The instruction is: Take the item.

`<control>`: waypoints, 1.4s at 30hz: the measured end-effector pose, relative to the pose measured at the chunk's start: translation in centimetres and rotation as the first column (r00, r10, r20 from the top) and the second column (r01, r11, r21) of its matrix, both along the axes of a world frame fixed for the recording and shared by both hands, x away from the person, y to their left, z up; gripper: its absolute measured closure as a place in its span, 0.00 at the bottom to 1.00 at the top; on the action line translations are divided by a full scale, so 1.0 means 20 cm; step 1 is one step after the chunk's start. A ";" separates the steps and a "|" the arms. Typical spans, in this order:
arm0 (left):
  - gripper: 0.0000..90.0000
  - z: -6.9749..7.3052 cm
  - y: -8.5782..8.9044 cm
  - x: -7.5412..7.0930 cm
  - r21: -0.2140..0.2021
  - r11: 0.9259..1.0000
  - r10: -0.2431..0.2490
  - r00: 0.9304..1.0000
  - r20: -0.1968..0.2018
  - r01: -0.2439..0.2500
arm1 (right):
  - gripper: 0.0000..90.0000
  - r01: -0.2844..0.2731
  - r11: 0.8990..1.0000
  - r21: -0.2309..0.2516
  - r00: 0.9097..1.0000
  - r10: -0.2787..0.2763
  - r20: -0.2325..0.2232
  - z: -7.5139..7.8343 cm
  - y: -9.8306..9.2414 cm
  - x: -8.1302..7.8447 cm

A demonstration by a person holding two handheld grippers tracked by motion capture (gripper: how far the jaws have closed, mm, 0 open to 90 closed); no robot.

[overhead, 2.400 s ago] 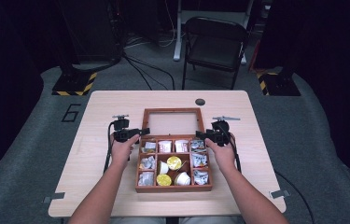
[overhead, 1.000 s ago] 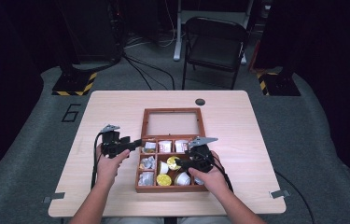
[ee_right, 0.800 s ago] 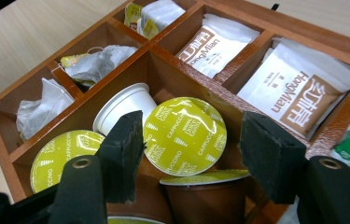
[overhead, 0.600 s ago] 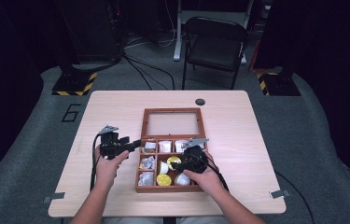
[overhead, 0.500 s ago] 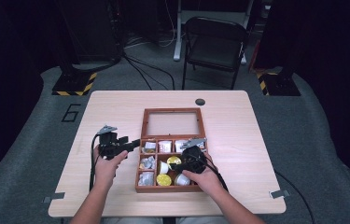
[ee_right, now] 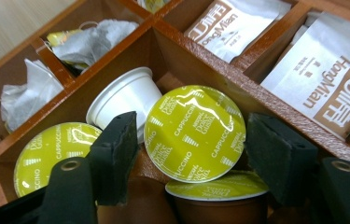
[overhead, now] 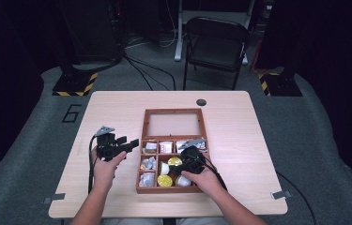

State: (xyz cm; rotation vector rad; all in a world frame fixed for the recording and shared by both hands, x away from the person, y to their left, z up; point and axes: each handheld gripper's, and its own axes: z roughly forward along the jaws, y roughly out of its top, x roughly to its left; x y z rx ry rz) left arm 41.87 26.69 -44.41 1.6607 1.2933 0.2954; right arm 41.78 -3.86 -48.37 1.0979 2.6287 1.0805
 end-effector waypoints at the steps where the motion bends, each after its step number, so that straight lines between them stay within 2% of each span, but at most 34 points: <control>1: 0.38 0.00 0.00 0.00 -0.004 1.000 0.002 1.000 0.000 -0.002 | 0.37 0.009 1.000 -0.010 1.000 -0.009 -0.013 0.00 0.01 0.00; 3: 0.38 0.00 0.00 0.00 -0.003 1.000 0.003 1.000 0.004 -0.003 | 0.37 0.003 1.000 -0.008 1.000 -0.003 -0.001 0.00 0.00 0.00; 4: 0.38 0.01 0.01 -0.01 -0.005 1.000 0.006 1.000 0.008 -0.006 | 0.37 0.014 1.000 -0.008 1.000 -0.015 -0.023 0.00 0.00 0.00; 14: 0.38 0.01 0.01 -0.01 -0.006 1.000 0.011 1.000 0.011 -0.011 | 0.38 -0.013 0.999 -0.032 0.999 0.012 -0.043 -0.01 0.03 0.02; 15: 0.38 0.00 0.01 -0.01 -0.004 1.000 0.010 1.000 0.009 -0.010 | 0.38 -0.009 0.999 -0.049 0.999 0.008 -0.037 -0.01 0.04 0.02; 35: 0.38 0.00 0.02 0.00 -0.005 1.000 0.015 1.000 0.010 -0.015 | 0.41 -0.018 0.997 -0.077 1.000 0.018 0.002 -0.01 0.05 0.01; 42: 0.38 0.00 0.03 0.00 -0.008 1.000 0.015 1.000 0.010 -0.015 | 0.41 -0.015 0.997 -0.070 1.000 0.016 0.012 -0.01 0.04 0.00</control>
